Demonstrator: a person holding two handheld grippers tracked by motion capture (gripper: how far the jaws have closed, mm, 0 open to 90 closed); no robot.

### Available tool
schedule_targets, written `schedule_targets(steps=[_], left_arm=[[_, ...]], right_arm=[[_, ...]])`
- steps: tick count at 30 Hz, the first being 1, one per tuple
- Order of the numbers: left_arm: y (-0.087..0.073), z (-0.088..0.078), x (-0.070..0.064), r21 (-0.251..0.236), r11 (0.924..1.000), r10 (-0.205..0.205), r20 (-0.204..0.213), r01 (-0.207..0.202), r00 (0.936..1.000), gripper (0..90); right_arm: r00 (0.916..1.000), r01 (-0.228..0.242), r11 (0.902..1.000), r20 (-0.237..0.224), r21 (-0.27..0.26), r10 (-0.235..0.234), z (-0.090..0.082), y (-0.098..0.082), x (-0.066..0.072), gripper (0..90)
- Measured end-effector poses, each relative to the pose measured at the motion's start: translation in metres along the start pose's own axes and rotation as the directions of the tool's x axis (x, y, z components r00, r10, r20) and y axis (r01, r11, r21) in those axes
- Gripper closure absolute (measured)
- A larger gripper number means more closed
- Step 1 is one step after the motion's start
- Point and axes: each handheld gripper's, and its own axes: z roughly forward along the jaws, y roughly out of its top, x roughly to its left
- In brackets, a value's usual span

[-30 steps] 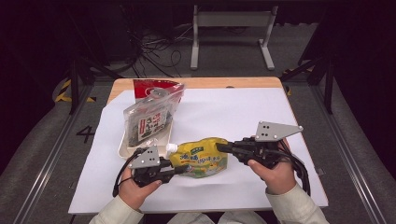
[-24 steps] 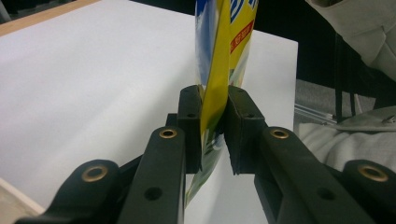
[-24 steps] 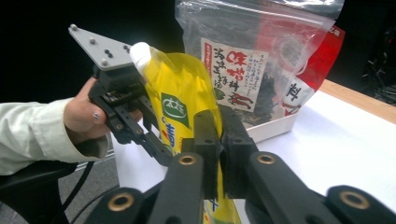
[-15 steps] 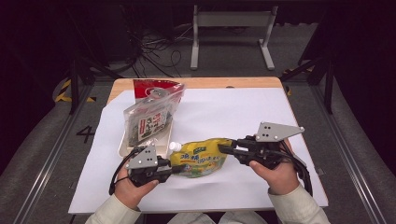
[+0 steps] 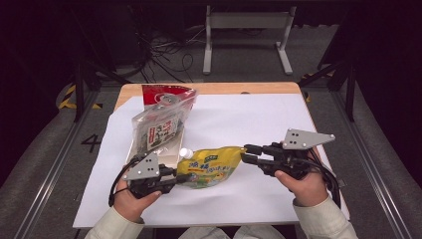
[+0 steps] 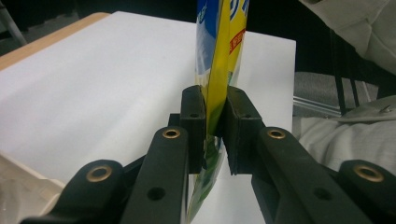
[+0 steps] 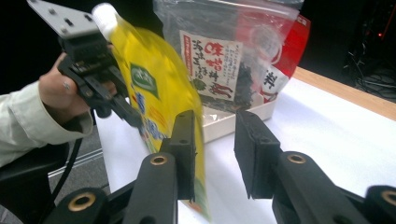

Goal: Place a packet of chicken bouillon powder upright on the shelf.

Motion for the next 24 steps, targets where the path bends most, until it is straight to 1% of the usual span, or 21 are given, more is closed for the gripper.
schedule_targets(steps=[4,5,6,7,11,13,18,19,21,22,23,24], left_arm=[[0.002,-0.011,0.001,-0.021,0.9998,0.004,-0.014,-0.005,0.9999,79.9],[0.002,-0.011,0.001,-0.021,0.9998,0.004,-0.014,-0.005,0.9999,80.0],[0.003,-0.015,0.001,-0.030,0.9995,0.009,-0.023,-0.010,0.9997,80.0],[0.003,-0.016,0.001,-0.037,0.9993,0.001,-0.023,-0.002,0.9997,80.0],[0.004,-0.022,0.003,-0.050,0.9987,0.005,-0.032,-0.006,0.9995,80.0],[0.005,-0.028,0.003,-0.066,0.9978,-0.005,-0.041,0.002,0.9992,80.0],[0.006,-0.039,0.007,-0.088,0.9961,-0.002,-0.064,-0.003,0.9980,80.0],[0.005,-0.041,0.007,-0.098,0.9951,-0.018,-0.068,0.012,0.9975,80.0],[0.005,-0.045,0.009,-0.105,0.9944,-0.026,-0.079,0.017,0.9966,80.0],[0.005,-0.047,0.010,-0.104,0.9945,-0.018,-0.083,0.009,0.9964,80.0],[0.005,-0.049,0.010,-0.113,0.9935,-0.026,-0.086,0.017,0.9960,80.0],[0.005,-0.050,0.010,-0.113,0.9935,-0.025,-0.089,0.015,0.9957,80.1]], right_arm=[[0.9997,-0.014,0.9999,0.018,0.005,0.014,-0.005,-0.004,-0.006,68.5],[0.9997,-0.016,0.9998,0.021,0.008,0.016,-0.005,-0.004,-0.007,68.5],[0.9995,-0.019,0.9998,0.025,0.011,0.019,-0.006,-0.005,-0.008,68.5],[0.9994,-0.022,0.9997,0.027,0.012,0.022,-0.006,-0.006,-0.009,68.5],[0.9989,-0.031,0.9993,0.037,0.019,0.030,-0.007,-0.008,-0.013,68.4],[0.9984,-0.037,0.9991,0.043,0.021,0.036,-0.008,-0.010,-0.015,68.5],[0.9973,-0.048,0.9983,0.056,0.032,0.046,-0.010,-0.013,-0.019,67.9],[0.9970,-0.051,0.9981,0.060,0.035,0.049,-0.011,-0.014,-0.019,67.8],[0.9966,-0.053,0.9979,0.066,0.037,0.050,-0.013,-0.015,-0.021,67.8],[0.9962,-0.056,0.9977,0.068,0.038,0.054,-0.014,-0.015,-0.022,67.7],[0.9960,-0.058,0.9976,0.070,0.038,0.056,-0.014,-0.016,-0.022,67.7],[0.9958,-0.059,0.9975,0.072,0.038,0.056,-0.015,-0.016,-0.023,67.6]])
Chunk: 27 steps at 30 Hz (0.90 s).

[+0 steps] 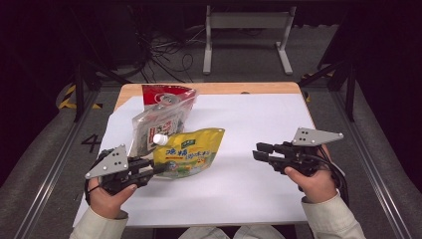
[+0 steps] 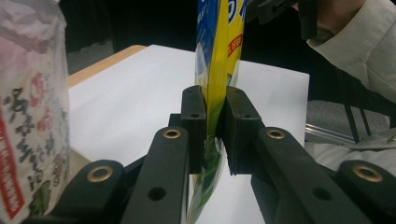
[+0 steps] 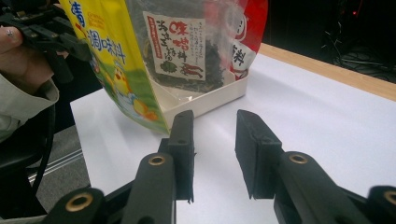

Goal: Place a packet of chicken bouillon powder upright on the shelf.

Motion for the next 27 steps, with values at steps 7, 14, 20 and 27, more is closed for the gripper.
schedule_targets(steps=[7,14,20,27], left_arm=[[0.001,-0.009,0.004,-0.021,0.9998,-0.001,-0.025,0.001,0.9997,80.0],[0.000,-0.022,0.011,-0.033,0.9994,-0.008,-0.057,0.006,0.9983,80.1],[-0.004,-0.031,0.018,-0.044,0.9988,-0.025,-0.080,0.022,0.9965,80.1],[-0.010,-0.041,0.027,-0.036,0.9986,-0.043,-0.115,0.039,0.9924,80.1]], right_arm=[[1.0000,-0.005,1.0000,0.007,-0.004,0.005,-0.003,0.000,-0.002,67.5],[1.0000,-0.009,1.0000,0.004,-0.003,0.009,-0.002,-0.001,-0.001,66.4],[0.9999,-0.012,0.9999,0.008,-0.007,0.012,-0.003,-0.001,-0.002,66.3],[0.9999,-0.011,0.9999,0.005,-0.008,0.011,-0.002,-0.001,-0.002,66.0]])
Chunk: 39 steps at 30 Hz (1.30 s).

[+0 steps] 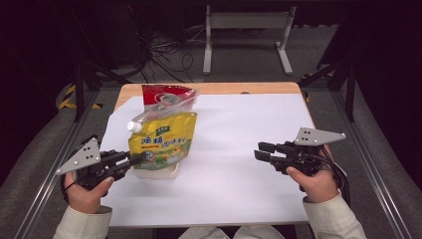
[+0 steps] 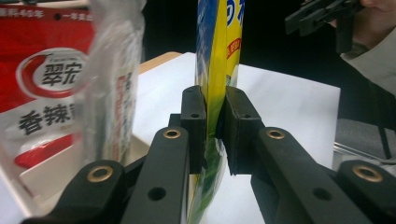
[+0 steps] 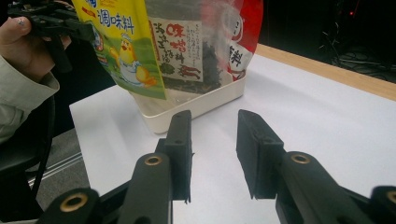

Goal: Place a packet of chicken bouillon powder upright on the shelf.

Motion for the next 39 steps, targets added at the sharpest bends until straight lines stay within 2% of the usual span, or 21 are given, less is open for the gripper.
schedule_targets(steps=[9,22,30,39], left_arm=[[-0.006,-0.008,0.008,0.013,0.9999,-0.008,-0.030,0.008,0.9995,80.1],[-0.011,-0.003,0.014,0.049,0.9988,0.001,-0.076,0.002,0.9971,80.1],[-0.016,0.009,0.018,0.074,0.9972,0.005,-0.062,-0.001,0.9981,80.1],[-0.029,0.010,0.028,0.064,0.9968,-0.043,-0.069,0.048,0.9967,80.1]], right_arm=[[1.0000,-0.003,1.0000,-0.002,-0.001,0.003,0.001,-0.001,0.000,65.3],[1.0000,-0.003,1.0000,-0.001,-0.003,0.003,0.002,-0.001,-0.001,64.4],[1.0000,-0.003,1.0000,-0.008,0.005,0.004,0.005,-0.002,0.000,63.9],[0.9999,-0.002,1.0000,-0.010,0.006,0.002,0.006,-0.002,0.001,63.9]])
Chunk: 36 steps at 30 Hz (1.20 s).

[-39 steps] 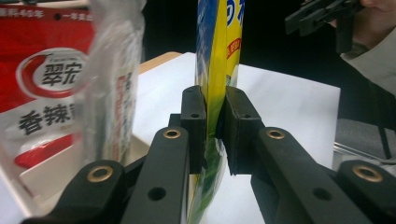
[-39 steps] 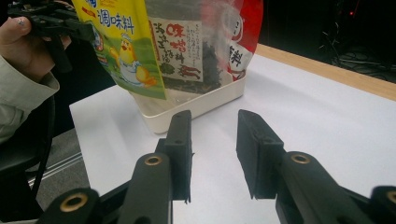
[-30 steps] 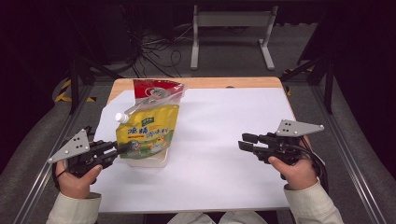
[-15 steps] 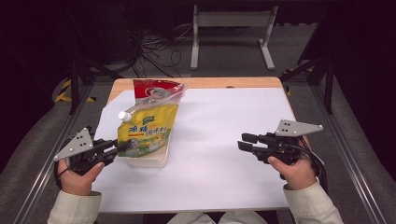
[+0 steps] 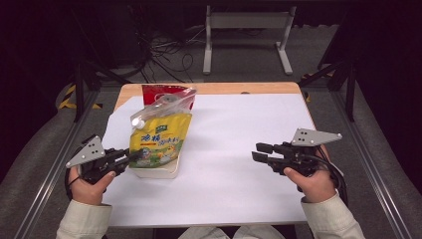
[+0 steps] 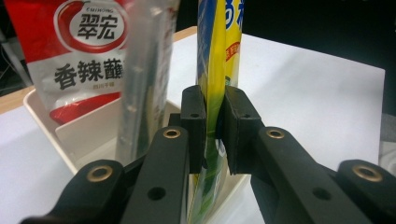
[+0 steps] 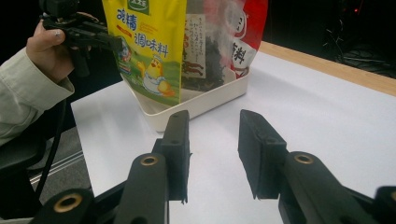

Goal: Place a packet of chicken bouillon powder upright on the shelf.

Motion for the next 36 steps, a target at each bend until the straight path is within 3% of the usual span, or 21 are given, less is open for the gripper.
schedule_targets(steps=[5,8,14,17,18,24,30,36], left_arm=[[-0.006,0.003,0.005,0.008,0.9999,-0.015,0.001,0.015,0.9999,80.1],[-0.012,0.005,0.007,0.012,0.9989,-0.045,0.006,0.045,0.9990,80.1],[-0.013,0.008,0.006,0.055,0.9971,-0.051,-0.018,0.052,0.9985,80.1],[-0.013,0.010,0.006,0.101,0.9923,-0.066,-0.054,0.071,0.9964,80.0],[-0.014,0.011,0.007,0.120,0.9884,-0.086,-0.062,0.093,0.9943,80.1],[-0.011,0.013,0.004,0.178,0.9782,-0.089,-0.106,0.107,0.9903,80.1],[-0.014,0.013,0.006,0.223,0.9646,-0.115,-0.125,0.141,0.9855,80.0],[-0.016,0.013,0.007,0.245,0.9564,-0.127,-0.143,0.160,0.9815,79.8]], right_arm=[[1.0000,0.002,1.0000,-0.001,0.000,-0.002,0.000,0.000,0.000,63.9],[1.0000,0.003,1.0000,0.000,0.000,-0.003,-0.001,0.000,0.000,63.8],[1.0000,0.002,1.0000,0.000,0.001,-0.002,0.000,0.000,0.000,63.3],[1.0000,0.002,1.0000,0.001,0.000,-0.002,-0.001,0.000,0.000,63.0],[1.0000,0.002,1.0000,0.002,0.000,-0.002,-0.001,0.000,0.000,62.7],[1.0000,0.002,1.0000,0.007,0.004,-0.002,0.000,0.000,0.000,61.6],[0.9999,0.002,1.0000,0.011,0.004,-0.002,-0.001,0.000,-0.001,61.5],[0.9999,0.002,1.0000,0.011,0.005,-0.002,-0.002,0.000,-0.001,61.4]])
